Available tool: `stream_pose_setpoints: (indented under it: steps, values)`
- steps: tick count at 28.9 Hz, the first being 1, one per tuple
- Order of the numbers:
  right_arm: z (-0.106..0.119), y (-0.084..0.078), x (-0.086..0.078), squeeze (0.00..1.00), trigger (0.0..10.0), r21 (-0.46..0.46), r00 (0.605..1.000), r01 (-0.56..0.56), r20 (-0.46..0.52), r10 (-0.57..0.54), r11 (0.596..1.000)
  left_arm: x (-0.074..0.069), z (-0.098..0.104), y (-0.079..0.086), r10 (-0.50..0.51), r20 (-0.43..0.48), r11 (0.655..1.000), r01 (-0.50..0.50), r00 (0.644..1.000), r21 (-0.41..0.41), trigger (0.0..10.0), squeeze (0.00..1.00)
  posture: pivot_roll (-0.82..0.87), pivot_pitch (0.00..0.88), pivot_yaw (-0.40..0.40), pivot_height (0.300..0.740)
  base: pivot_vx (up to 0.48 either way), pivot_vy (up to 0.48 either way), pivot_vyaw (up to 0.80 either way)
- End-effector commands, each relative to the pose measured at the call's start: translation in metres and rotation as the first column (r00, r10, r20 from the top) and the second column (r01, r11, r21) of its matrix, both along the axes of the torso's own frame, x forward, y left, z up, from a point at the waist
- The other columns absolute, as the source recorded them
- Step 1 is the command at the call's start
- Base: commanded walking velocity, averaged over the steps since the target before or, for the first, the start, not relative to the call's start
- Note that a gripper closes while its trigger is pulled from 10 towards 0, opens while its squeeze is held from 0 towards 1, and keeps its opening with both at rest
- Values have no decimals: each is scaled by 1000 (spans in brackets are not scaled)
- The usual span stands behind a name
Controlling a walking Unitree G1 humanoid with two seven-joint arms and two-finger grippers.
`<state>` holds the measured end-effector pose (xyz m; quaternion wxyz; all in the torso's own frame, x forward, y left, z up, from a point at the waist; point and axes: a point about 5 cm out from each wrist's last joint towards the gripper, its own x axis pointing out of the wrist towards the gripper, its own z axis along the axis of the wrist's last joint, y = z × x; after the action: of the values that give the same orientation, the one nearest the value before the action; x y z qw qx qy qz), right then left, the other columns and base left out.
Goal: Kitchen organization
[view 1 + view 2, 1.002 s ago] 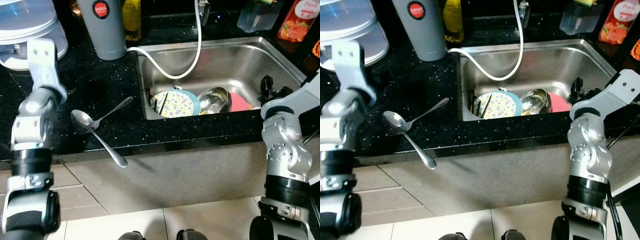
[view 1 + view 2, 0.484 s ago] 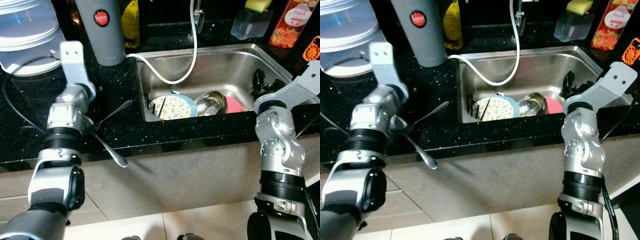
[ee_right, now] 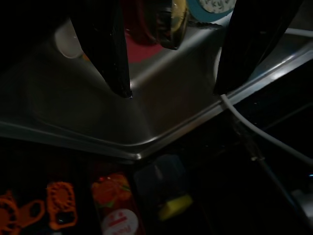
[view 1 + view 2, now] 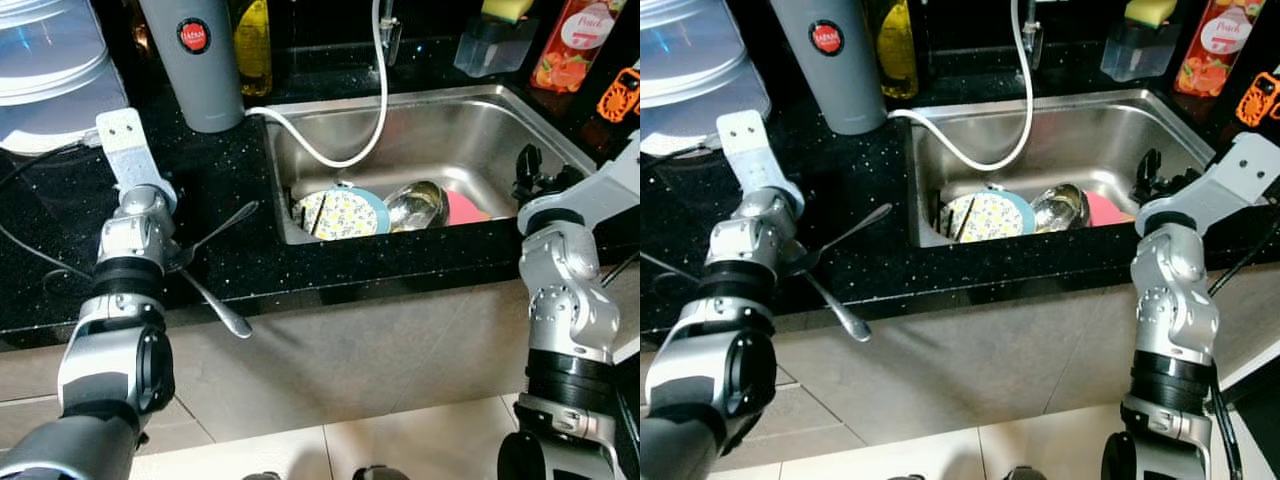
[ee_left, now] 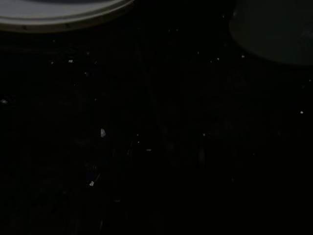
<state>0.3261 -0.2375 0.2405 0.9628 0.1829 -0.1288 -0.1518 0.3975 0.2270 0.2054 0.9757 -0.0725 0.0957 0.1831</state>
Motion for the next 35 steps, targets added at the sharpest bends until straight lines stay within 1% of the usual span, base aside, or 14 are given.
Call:
stream_pose_setpoints:
  steps: [1,10,13,15,16,17,18,21,22,30,31,33,34,35]
  values:
    - [-2,1,2,0,10000,9,1000,-6,-10,7,1000,-3,-9,9,29,-42,999,-30,999,-18,10000,0,41,31,15,740,0,0,0]
    - [-1,-2,0,0,10000,8,1000,0,-8,0,1000,-8,-31,12,23,-136,998,-30,990,-48,10000,0,34,38,22,740,0,0,0]
    - [-2,-4,-2,0,10000,8,1000,8,-12,-8,1000,-12,-40,15,34,-181,997,-45,983,-56,5490,0,35,42,29,740,0,0,0]
    - [-2,-4,-3,0,10000,8,1000,10,-12,-10,1000,-13,-42,15,37,-193,997,-48,981,-53,5490,0,35,42,29,740,0,0,0]
    - [-2,-4,-3,0,10000,8,1000,12,-13,-12,1000,-16,-47,18,46,-222,997,-57,974,-45,2667,0,37,44,35,740,0,0,0]
    - [-2,-4,-4,0,10000,8,1000,13,-12,-13,1000,-17,-49,19,50,-229,997,-61,972,-42,2667,0,38,44,36,740,0,0,0]
    - [-3,-5,-4,0,10000,9,1000,14,-13,-14,1000,-20,-51,22,58,-241,997,-69,969,-39,1373,0,38,45,37,740,0,0,0]
    - [-4,-5,-5,0,10000,11,1000,17,-14,-17,1000,-25,-56,32,88,-262,995,-98,961,-25,784,0,40,45,39,740,0,0,0]
    - [-4,-5,-5,0,10000,12,1000,17,-15,-17,1000,-27,-57,36,100,-268,994,-109,958,-18,0,0,43,45,39,740,0,0,0]
    - [-5,-2,-2,0,10000,15,1000,7,-19,-7,1000,-35,-59,49,149,-272,988,-151,951,15,0,0,52,43,24,740,0,0,0]
    - [-4,-2,-1,0,10000,15,1000,5,-19,-5,1000,-35,-56,50,158,-260,987,-155,953,29,392,0,52,42,22,740,0,0,0]
    - [-4,-2,-1,0,10000,14,1000,4,-19,-3,1000,-35,-55,51,163,-252,987,-158,954,38,392,0,52,42,22,740,0,0,0]
    - [-4,-2,0,0,10000,13,1000,1,-18,-1,1000,-34,-50,52,170,-227,985,-163,959,50,10000,0,51,40,18,740,0,0,0]
    - [-3,-1,0,0,10000,13,1000,-1,-18,1,1000,-32,-42,53,185,-173,982,-178,967,57,10000,0,52,40,17,740,0,0,0]
